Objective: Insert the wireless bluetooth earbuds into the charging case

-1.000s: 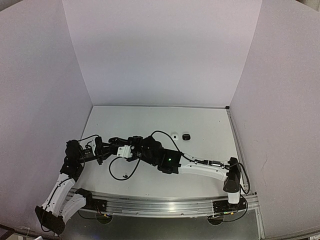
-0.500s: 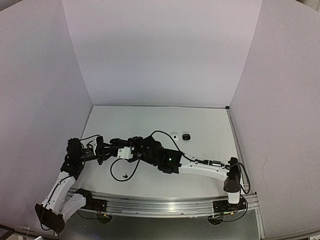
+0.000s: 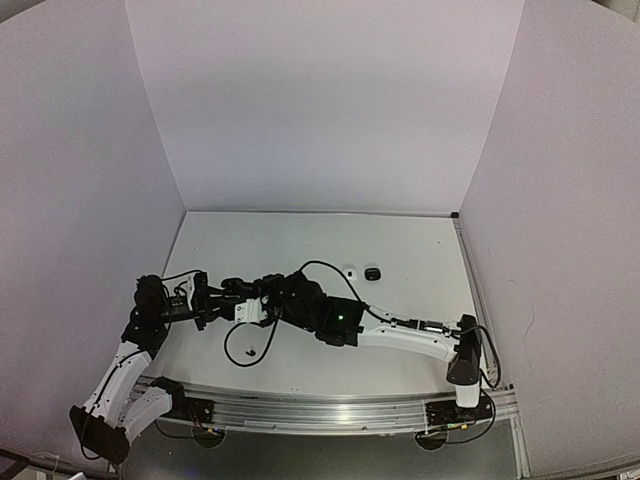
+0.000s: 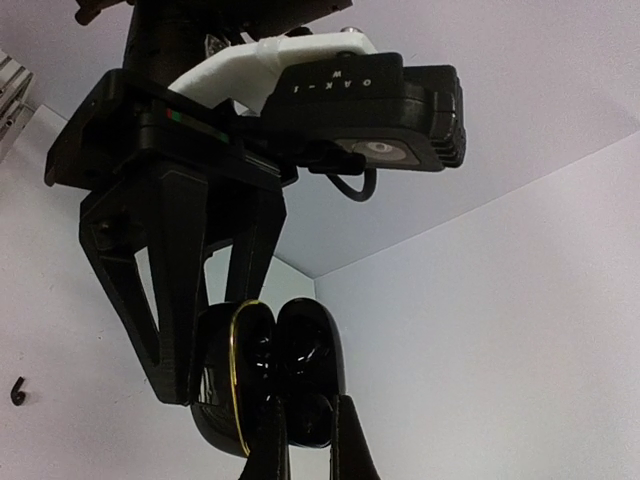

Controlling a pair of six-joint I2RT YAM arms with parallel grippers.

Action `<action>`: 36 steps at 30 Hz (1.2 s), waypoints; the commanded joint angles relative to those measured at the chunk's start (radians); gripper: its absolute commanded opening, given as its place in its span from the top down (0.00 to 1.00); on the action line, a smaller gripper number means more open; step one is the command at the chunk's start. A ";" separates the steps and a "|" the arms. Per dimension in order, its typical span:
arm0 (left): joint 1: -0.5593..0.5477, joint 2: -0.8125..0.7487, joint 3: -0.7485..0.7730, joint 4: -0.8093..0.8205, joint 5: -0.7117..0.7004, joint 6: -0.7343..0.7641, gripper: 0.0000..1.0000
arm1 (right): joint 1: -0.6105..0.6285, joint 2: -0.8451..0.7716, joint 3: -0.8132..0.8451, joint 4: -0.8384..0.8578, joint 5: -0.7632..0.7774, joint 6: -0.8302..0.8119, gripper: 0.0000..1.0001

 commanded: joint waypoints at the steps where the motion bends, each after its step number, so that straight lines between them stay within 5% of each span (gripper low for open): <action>1: -0.002 -0.001 0.066 0.066 0.044 -0.034 1.00 | -0.008 0.023 0.049 -0.077 -0.023 -0.038 1.00; 20: -0.002 0.003 0.040 0.140 0.028 -0.096 1.00 | -0.008 0.043 0.072 -0.109 -0.043 0.032 1.00; 26: -0.003 -0.001 0.040 0.133 0.031 -0.083 1.00 | -0.008 0.066 0.127 -0.176 -0.036 0.086 0.82; 36: -0.002 -0.005 0.036 0.128 0.028 -0.085 1.00 | -0.010 0.056 0.166 -0.242 -0.070 0.165 0.77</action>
